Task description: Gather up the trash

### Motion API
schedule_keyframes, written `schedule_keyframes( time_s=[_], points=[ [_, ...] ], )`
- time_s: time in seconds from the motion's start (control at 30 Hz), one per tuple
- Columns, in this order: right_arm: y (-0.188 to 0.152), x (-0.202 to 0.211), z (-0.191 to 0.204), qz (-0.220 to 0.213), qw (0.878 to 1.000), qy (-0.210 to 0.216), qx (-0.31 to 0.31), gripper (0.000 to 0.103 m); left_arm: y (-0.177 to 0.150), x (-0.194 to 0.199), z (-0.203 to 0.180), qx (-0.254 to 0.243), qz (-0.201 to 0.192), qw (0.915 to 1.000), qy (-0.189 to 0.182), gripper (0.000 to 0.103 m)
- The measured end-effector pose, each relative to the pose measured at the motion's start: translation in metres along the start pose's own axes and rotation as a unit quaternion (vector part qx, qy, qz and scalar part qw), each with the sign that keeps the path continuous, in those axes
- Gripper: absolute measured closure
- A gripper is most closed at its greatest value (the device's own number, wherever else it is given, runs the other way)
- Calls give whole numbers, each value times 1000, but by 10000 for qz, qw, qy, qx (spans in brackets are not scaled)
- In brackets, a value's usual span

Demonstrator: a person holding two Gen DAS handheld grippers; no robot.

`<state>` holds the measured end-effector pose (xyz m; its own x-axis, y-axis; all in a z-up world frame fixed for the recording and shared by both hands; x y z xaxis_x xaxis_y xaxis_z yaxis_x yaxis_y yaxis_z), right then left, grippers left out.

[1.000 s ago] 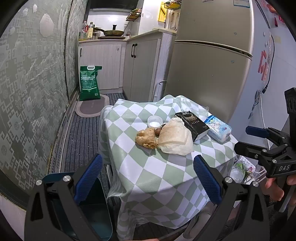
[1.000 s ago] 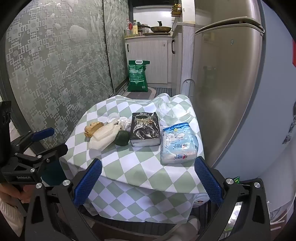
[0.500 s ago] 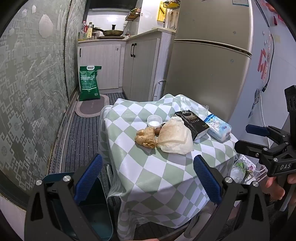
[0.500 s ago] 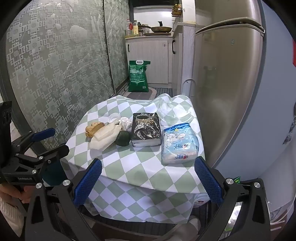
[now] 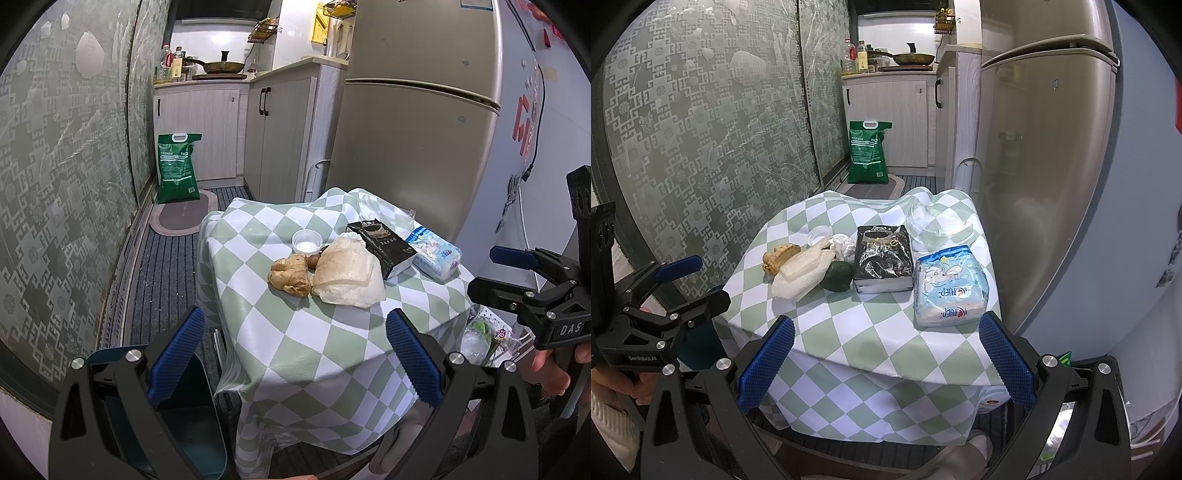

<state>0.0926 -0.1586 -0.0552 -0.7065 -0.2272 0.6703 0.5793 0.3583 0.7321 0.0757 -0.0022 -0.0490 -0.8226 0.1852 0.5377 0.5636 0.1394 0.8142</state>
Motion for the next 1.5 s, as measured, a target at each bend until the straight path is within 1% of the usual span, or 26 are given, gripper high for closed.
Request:
schedule_keyframes(
  time_s=[0.7, 0.8, 1.5],
  points=[
    [-4, -3, -5, -11, 10000, 6, 7, 2, -2, 0, -1, -14, -3, 10000, 15, 3],
    [2, 1, 1, -9, 10000, 7, -3, 2, -2, 0, -1, -19, -1, 10000, 16, 3],
    [1, 2, -1, -17, 10000, 11, -8, 2, -2, 0, -1, -25, -1, 10000, 19, 3]
  ],
)
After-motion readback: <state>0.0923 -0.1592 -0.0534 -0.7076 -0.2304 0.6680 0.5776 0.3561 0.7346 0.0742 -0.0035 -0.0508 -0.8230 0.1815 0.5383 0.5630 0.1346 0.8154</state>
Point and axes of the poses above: each gripper's, at about its wrist camera, not at the fingertips, and x roughly against the way its jaws point, z to its left, y to its top, the point moved 9 cm from there along -x, roughly the way its jaws point, and after that the axes turned 11 degrees about -y, right-handed, at the moved point
